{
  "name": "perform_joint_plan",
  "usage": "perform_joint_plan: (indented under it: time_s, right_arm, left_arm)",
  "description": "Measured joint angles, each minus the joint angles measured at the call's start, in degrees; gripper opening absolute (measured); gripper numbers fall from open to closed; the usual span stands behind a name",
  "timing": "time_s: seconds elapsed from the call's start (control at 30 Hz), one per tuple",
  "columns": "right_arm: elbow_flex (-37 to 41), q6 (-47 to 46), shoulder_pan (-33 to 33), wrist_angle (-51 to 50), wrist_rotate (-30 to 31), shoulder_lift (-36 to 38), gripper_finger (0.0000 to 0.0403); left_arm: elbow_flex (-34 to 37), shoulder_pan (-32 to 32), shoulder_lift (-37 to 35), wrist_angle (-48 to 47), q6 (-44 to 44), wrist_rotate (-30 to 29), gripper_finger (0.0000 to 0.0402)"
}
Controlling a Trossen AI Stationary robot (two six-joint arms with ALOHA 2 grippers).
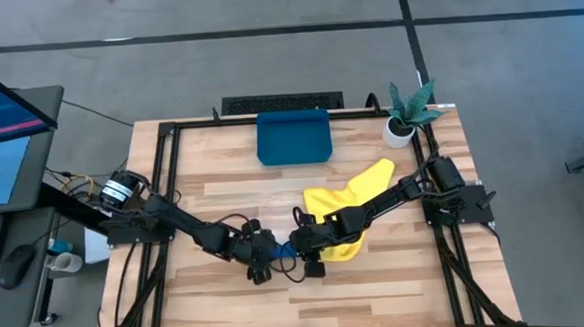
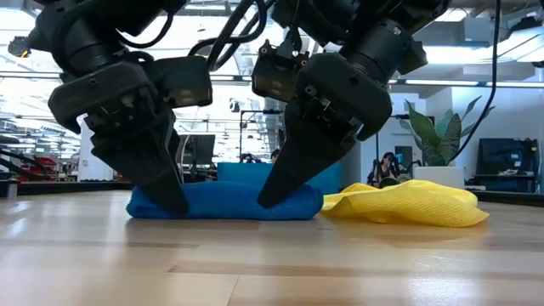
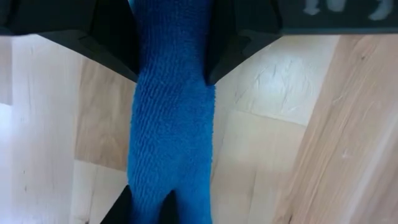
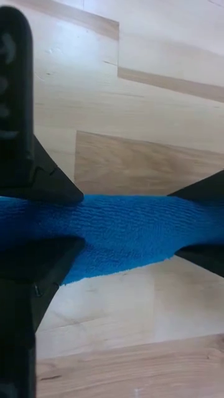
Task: Roll microfiber towels into tight, uniform cylinder then place into a basket
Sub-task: Put the rolled blue towel into the blue bin
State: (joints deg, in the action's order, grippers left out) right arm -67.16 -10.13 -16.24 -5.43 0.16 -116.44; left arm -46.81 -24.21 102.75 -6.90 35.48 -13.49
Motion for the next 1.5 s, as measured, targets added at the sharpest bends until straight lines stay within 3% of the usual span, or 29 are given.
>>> perform_joint_plan:
  time_s: [0.17,0.33,0.57,0.8,1.07,1.5]
  right_arm:
    - [0.0,0.0,0.2,0.1,-0.1,0.0,0.0124]
    - [0.0,-0.1,0.3,0.2,-0.1,0.0,0.0128]
    - [0.0,0.1,0.3,0.3,-0.1,0.0,0.0189]
    - [-1.8,0.6,2.2,-2.5,-0.4,0.9,0.0227]
    - [-1.8,6.5,2.5,-4.5,0.0,5.5,0.0215]
    - [-2.2,7.4,2.5,-0.8,0.4,0.0,0.0208]
  left_arm:
    - [-0.1,-0.6,-0.1,-0.2,-3.0,-2.8,0.0149]
    - [-0.1,-0.7,-0.1,-0.5,-5.5,-3.6,0.0105]
    - [-0.1,-0.7,-0.1,-0.8,-9.7,-6.6,0.0056]
    - [-0.1,-0.6,0.0,-1.3,-10.7,-8.5,0.0059]
    - [-0.1,-0.6,0.0,-2.1,-10.6,-8.9,0.0059]
    - [-0.1,-0.6,0.0,-2.1,-9.5,-8.8,0.0062]
